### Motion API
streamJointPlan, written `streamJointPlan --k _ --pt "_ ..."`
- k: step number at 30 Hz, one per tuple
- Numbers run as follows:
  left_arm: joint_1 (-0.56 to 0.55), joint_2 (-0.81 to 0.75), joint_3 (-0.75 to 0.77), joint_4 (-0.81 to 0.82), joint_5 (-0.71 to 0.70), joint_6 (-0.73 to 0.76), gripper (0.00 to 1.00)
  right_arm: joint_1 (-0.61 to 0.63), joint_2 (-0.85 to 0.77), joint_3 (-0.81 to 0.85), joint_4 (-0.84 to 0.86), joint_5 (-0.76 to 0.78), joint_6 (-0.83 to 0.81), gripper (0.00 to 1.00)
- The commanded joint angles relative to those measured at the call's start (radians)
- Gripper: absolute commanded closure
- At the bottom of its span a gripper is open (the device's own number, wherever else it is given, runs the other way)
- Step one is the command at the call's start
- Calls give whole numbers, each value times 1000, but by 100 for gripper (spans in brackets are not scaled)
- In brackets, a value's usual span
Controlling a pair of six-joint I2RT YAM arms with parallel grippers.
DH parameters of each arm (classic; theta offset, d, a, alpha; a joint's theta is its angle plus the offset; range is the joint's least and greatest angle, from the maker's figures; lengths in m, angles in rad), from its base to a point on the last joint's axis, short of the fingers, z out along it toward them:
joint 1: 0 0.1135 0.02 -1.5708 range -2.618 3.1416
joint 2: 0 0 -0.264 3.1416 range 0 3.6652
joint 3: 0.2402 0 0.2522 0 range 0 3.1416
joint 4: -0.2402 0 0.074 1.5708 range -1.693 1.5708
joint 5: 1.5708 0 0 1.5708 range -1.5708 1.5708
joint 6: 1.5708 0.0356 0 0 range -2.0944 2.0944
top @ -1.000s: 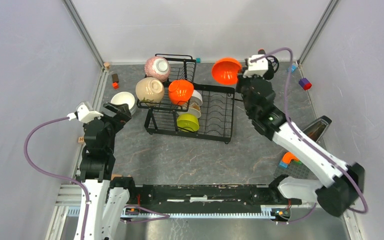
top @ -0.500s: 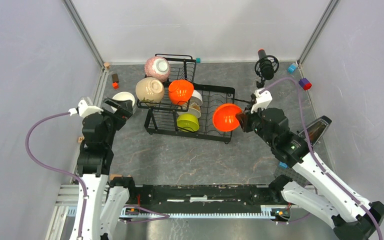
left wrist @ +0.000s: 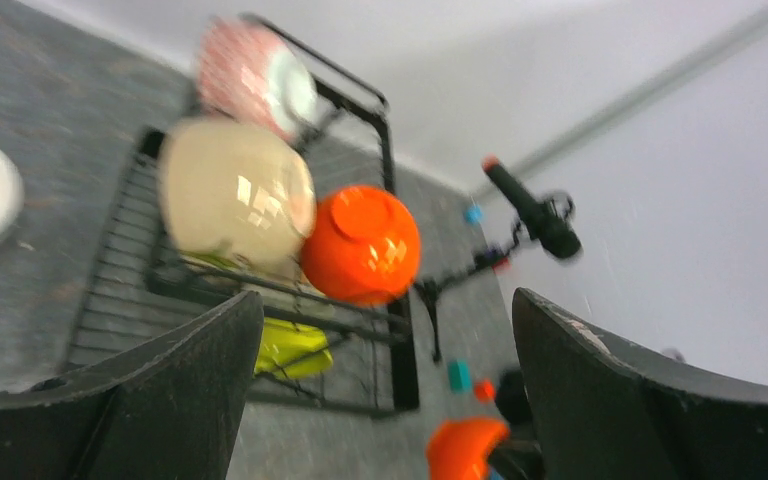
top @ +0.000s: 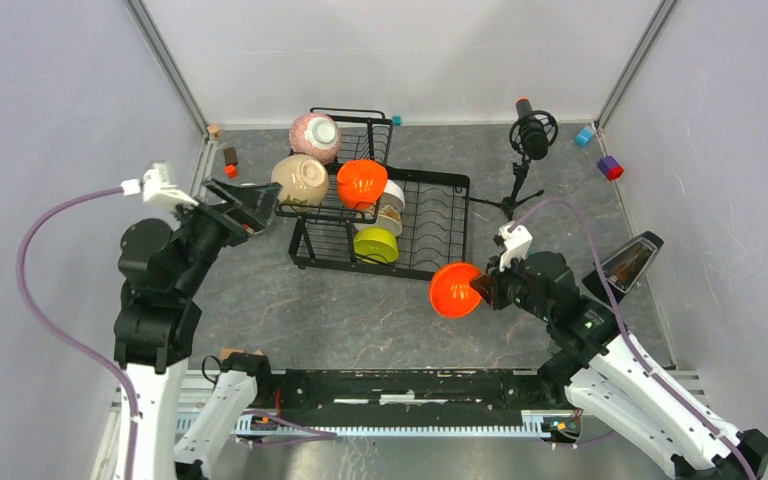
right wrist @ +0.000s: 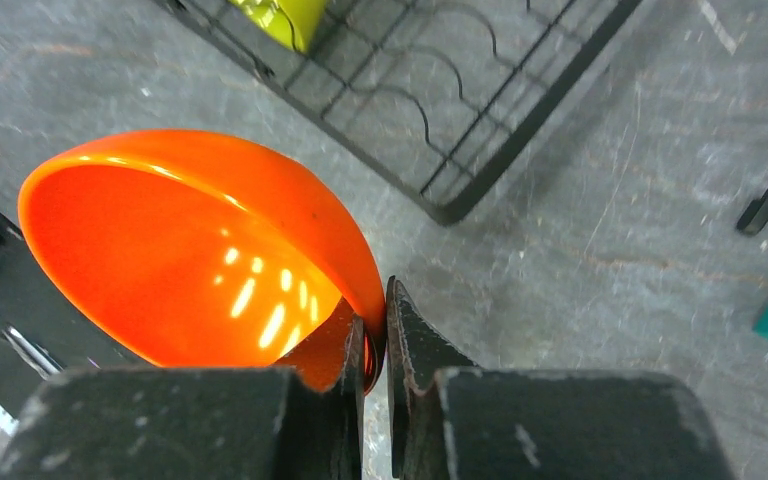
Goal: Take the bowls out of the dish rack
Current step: Place the bowl at the center of the board.
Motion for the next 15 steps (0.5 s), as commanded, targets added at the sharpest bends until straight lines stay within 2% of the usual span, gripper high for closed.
streamJointPlan --k 1,4,6,8,9,11,15 --pt "-225 113 65 -59 -75 72 0 5 -7 -46 36 -37 -14 100" --pt "-528 213 136 -66 -327 110 0 5 -5 -59 42 -47 -13 100" --pt "-806 309 216 -95 -604 165 0 5 -15 -70 44 -43 -13 100" --pt "-1044 394 291 -102 -865 224 0 4 -30 -78 38 -37 -17 100" --pt "-1123 434 325 -102 -947 243 0 5 -39 -81 32 -31 -22 100" --pt "-1199 479 356 -113 -995 241 0 5 -56 -85 16 -24 -32 100" --pt "-1278 509 313 -135 -999 180 0 5 -99 -106 -10 -23 -49 100"
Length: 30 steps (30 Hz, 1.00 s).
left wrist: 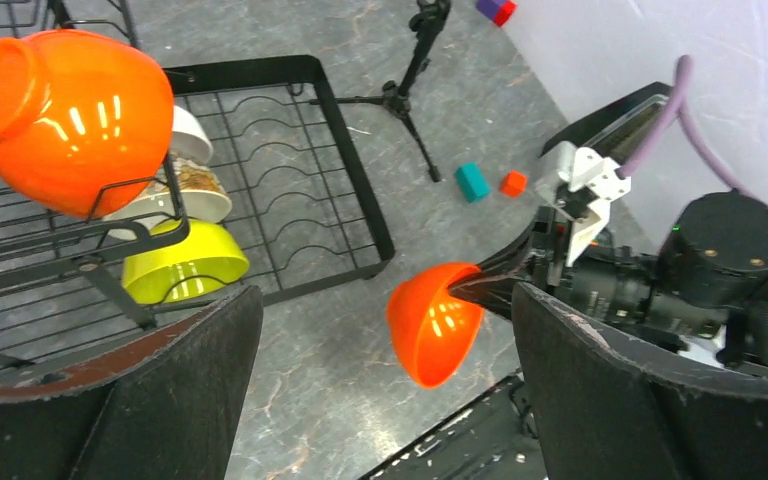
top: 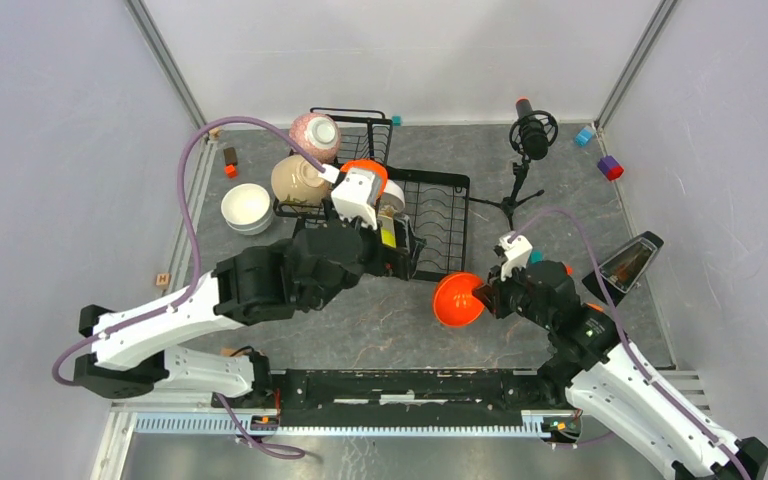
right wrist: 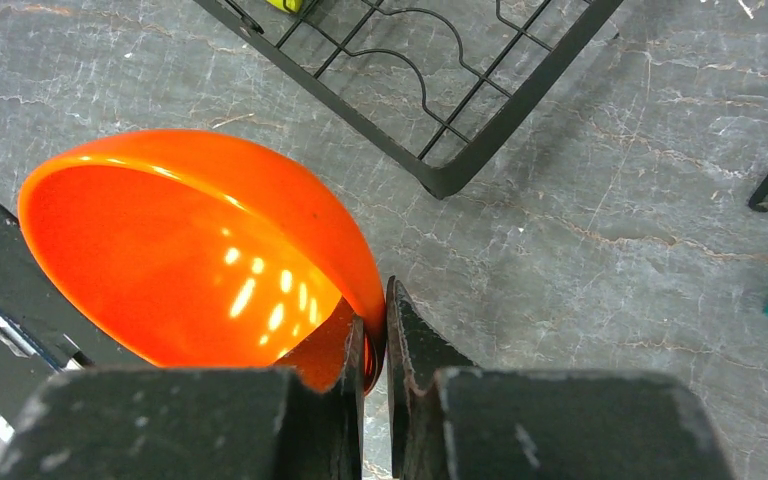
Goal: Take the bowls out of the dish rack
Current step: Place the bowl at the center of the board.
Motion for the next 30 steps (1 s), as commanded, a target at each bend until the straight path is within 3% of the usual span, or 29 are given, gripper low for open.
streamJointPlan --k 1,10,21,30 --pt "-72 0 0 -55 -198 -12 0 5 -55 -27 9 -6 -29 100" --pt "-179 103 -129 -104 -98 -191 1 4 -97 -55 38 -61 6 100" --pt "-192 222 -238 18 -28 -232 8 4 13 -46 17 -212 -38 100" --pt "-191 354 -251 26 -55 -259 12 12 60 -53 24 -209 -45 100"
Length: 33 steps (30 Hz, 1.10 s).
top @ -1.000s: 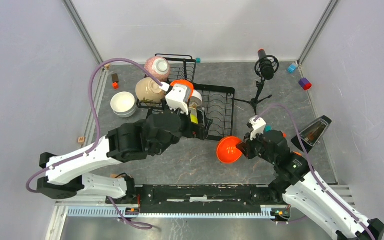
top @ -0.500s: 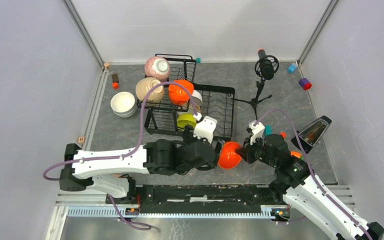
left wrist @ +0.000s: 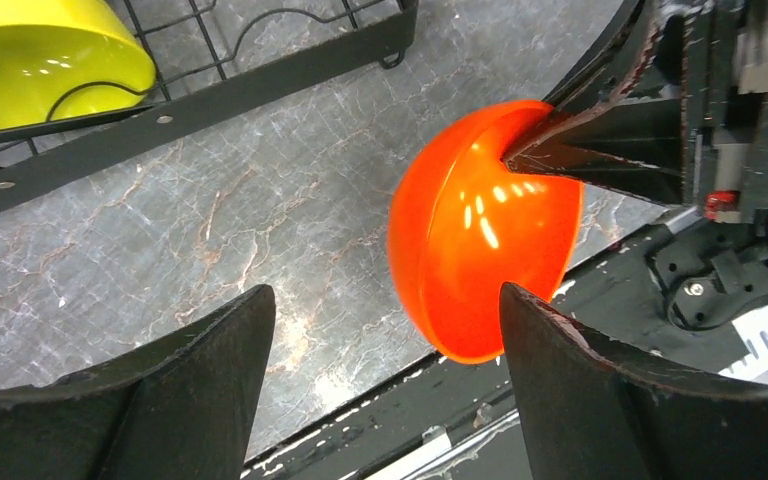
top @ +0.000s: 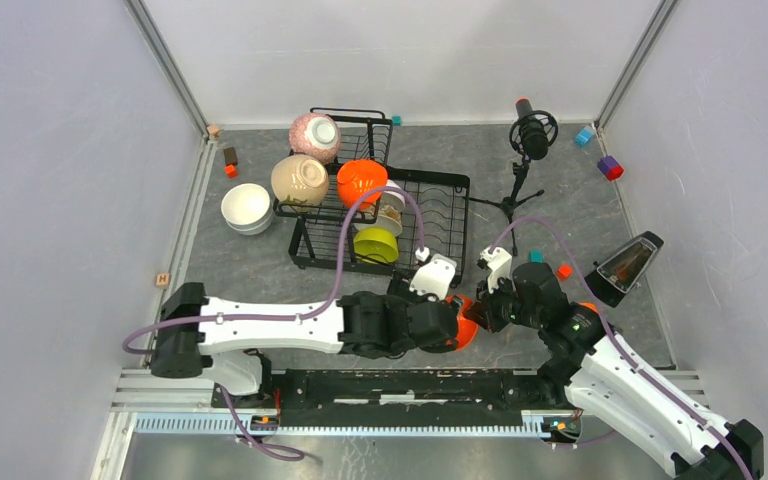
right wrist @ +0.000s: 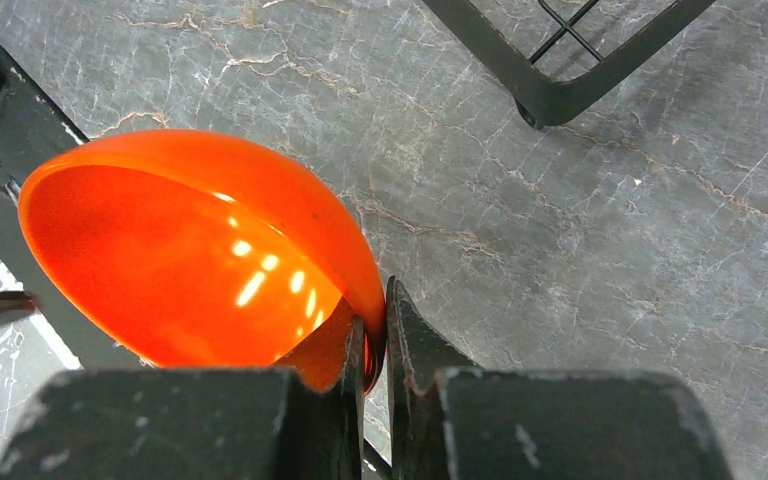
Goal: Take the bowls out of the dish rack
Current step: Place the bowl at the center of the board.
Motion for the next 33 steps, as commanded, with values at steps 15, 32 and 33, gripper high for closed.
streamJointPlan --k 15,32,33 --pt "-5 191 46 -1 -9 -92 44 11 -23 1 42 24 13 100" --pt "-7 122 -70 30 -36 -168 98 12 -32 -5 64 -84 19 50" --pt "-5 113 -85 30 -33 -174 98 12 -41 -2 58 -72 21 45"
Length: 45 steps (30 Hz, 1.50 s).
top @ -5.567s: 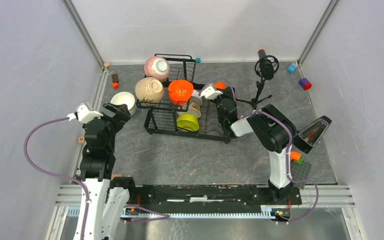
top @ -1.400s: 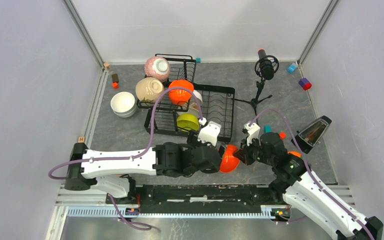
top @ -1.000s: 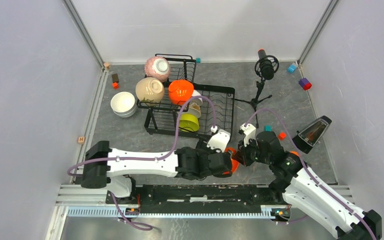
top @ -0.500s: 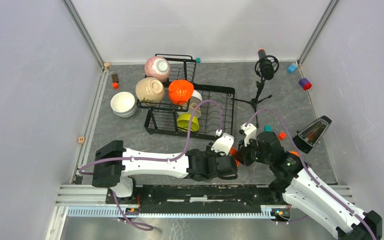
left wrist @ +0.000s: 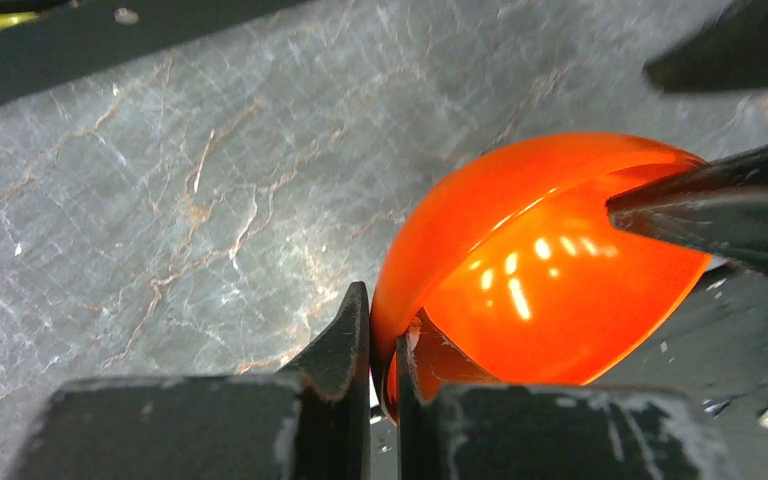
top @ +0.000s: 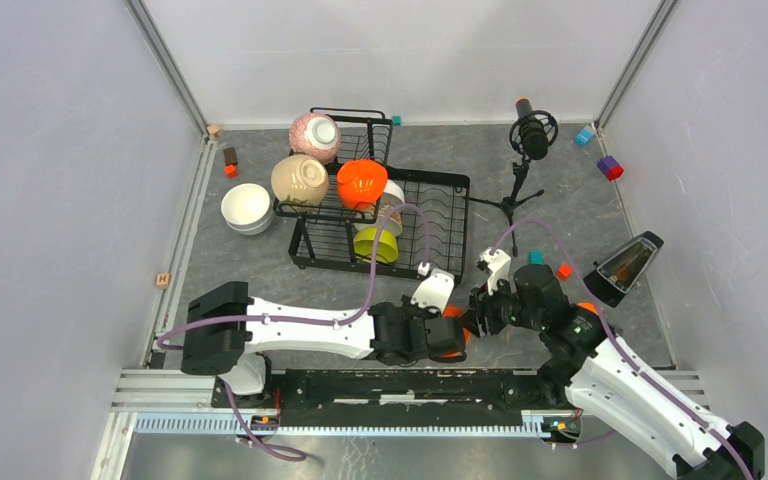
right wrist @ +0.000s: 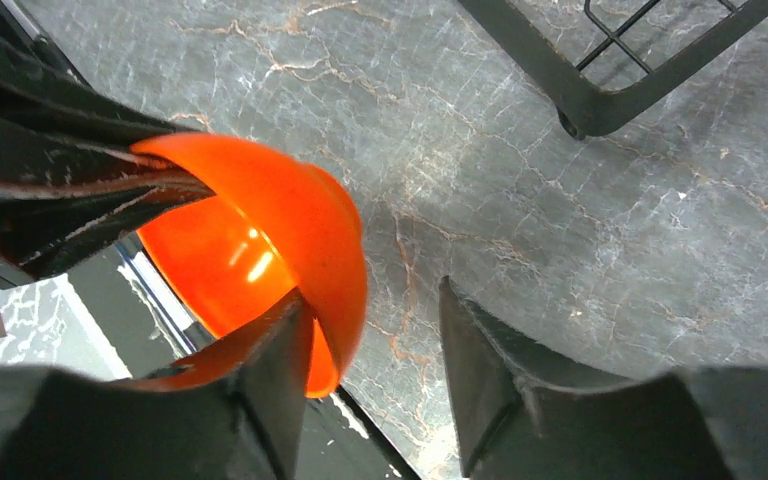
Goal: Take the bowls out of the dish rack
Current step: Place the bowl at the center of the board.
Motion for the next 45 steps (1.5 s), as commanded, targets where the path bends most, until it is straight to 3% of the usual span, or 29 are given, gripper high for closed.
streamJointPlan --k 1,7,13,18,25,31,35,42,45 --pt "-20 -76 -51 15 -1 -38 98 2 -35 15 35 -10 -18 40" --pt "-21 -199 -189 82 38 -84 98 1 -94 33 25 51 -7 18" --pt "-21 -318 -277 73 69 -136 98 3 -127 -6 59 251 165 16" --pt "-21 -418 -353 -12 51 -213 98 2 -172 -51 141 240 218 7" --pt "-10 -488 -408 -184 -36 -375 98 3 -200 -107 189 341 238 5" --pt "134 -525 -455 -242 36 -370 98 2 -238 -138 266 223 159 8" --pt "209 -637 -483 -309 42 -426 98 2 -238 -146 257 250 122 8" --pt "447 -886 -505 -478 30 -419 98 2 -195 -154 279 229 90 8" --pt "478 -946 -508 -484 -11 -403 98 2 -177 -165 298 217 91 8"
